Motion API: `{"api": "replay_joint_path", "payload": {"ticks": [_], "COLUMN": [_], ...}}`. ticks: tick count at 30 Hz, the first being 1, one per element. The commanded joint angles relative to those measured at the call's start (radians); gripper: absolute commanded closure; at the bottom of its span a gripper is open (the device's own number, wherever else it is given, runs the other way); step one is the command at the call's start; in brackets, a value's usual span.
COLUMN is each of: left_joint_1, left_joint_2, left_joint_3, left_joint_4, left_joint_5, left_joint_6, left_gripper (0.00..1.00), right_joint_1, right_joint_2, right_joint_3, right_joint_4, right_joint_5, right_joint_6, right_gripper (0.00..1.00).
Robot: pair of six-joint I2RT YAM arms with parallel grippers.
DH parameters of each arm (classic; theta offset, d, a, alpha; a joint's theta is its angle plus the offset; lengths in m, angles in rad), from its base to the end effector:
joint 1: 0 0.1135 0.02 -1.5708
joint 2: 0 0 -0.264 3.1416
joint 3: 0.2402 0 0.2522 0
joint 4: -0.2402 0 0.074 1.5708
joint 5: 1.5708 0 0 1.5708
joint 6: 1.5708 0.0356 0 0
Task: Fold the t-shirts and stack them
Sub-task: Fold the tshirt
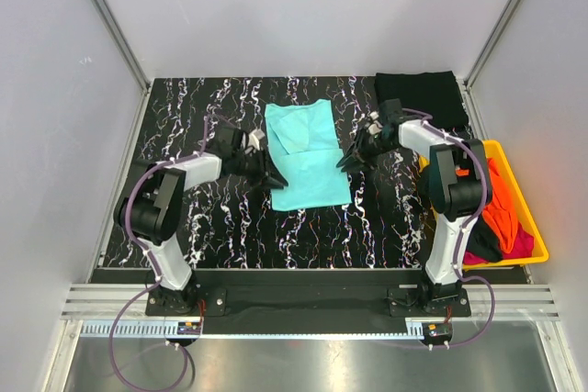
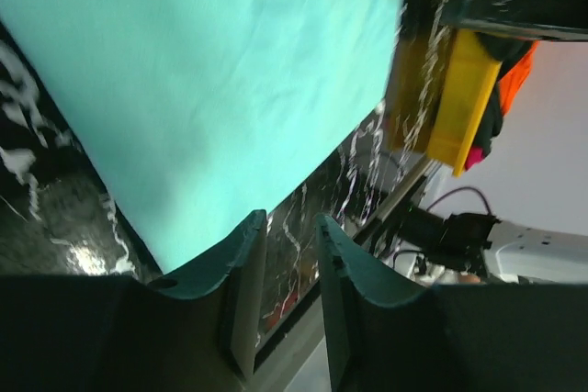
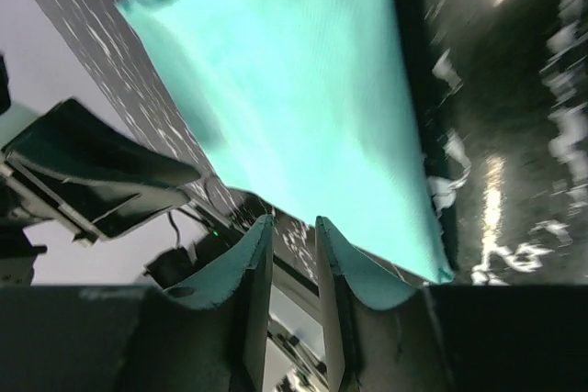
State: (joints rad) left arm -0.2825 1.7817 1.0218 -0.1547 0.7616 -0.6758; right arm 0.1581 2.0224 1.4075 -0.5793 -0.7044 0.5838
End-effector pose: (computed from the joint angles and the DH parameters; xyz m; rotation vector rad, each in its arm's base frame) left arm 0.3341 -0.1226 0.1674 -0.1601 2.6121 -1.3281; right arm 0.3984 0.0869 0.1647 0.4032 2.8016 1.1622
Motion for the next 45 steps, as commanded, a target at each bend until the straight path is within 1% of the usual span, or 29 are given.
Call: {"api": "replay_joint_path", "payload": {"ticks": [1,7,15,21,23,24,25,30,34,38,39,40,41,42,44,45], "left_joint_1": [-0.018,-0.017,-0.017,-0.017,-0.015,-0.017,-0.017,-0.017,-0.017,-0.017,-0.017,-0.017,-0.017,-0.017,-0.017,-0.017], "left_joint_2": [-0.021,-0.016,-0.038,-0.047,-0.073,-0.085,-0.114,-0.211,-0.309,-0.473,-0.554,-0.588,-0.628,-0.686,-0.741,-0.761], "left_joint_3": [-0.103,-0.170,-0.275,-0.347,-0.359,-0.361,-0.362,-0.384,-0.422,-0.474,-0.497,-0.509,-0.537,-0.552,-0.606,-0.626], "left_joint_4": [0.093,0.107,0.109,0.112,0.084,0.072,0.060,-0.011,-0.042,-0.048,-0.048,-0.048,-0.048,-0.046,-0.031,-0.011], "left_joint_5": [-0.013,-0.036,-0.065,-0.079,-0.093,-0.097,-0.102,-0.107,-0.102,-0.114,-0.131,-0.143,-0.156,-0.178,-0.197,-0.212], "left_joint_6": [-0.022,0.002,0.039,0.065,0.085,0.094,0.104,0.150,0.133,0.061,0.017,-0.008,-0.033,-0.083,-0.135,-0.184], "left_gripper": [0.68,0.71,0.72,0.74,0.73,0.71,0.69,0.64,0.64,0.63,0.62,0.60,0.56,0.55,0.51,0.49], "right_joint_1": [0.070,0.086,0.086,0.081,0.078,0.077,0.075,0.069,0.058,0.052,0.052,0.051,0.052,0.052,0.054,0.054], "right_joint_2": [-0.076,-0.110,-0.093,-0.113,-0.135,-0.145,-0.152,-0.223,-0.293,-0.379,-0.414,-0.431,-0.447,-0.480,-0.511,-0.537], "right_joint_3": [-0.095,-0.222,-0.271,-0.321,-0.346,-0.354,-0.360,-0.412,-0.449,-0.501,-0.527,-0.544,-0.561,-0.596,-0.639,-0.677], "right_joint_4": [0.039,0.105,0.110,0.108,0.108,0.108,0.110,0.107,0.105,0.108,0.113,0.121,0.133,0.156,0.185,0.211], "right_joint_5": [0.014,-0.010,0.014,0.045,0.045,0.043,0.043,0.049,0.054,0.085,0.094,0.104,0.106,0.106,0.097,0.092], "right_joint_6": [0.008,0.030,0.002,-0.016,-0.019,-0.019,-0.022,-0.016,-0.006,0.025,0.036,0.057,0.068,0.082,0.125,0.140], "right_gripper": [0.68,0.68,0.68,0.68,0.68,0.68,0.67,0.67,0.65,0.60,0.58,0.55,0.54,0.53,0.51,0.50]}}
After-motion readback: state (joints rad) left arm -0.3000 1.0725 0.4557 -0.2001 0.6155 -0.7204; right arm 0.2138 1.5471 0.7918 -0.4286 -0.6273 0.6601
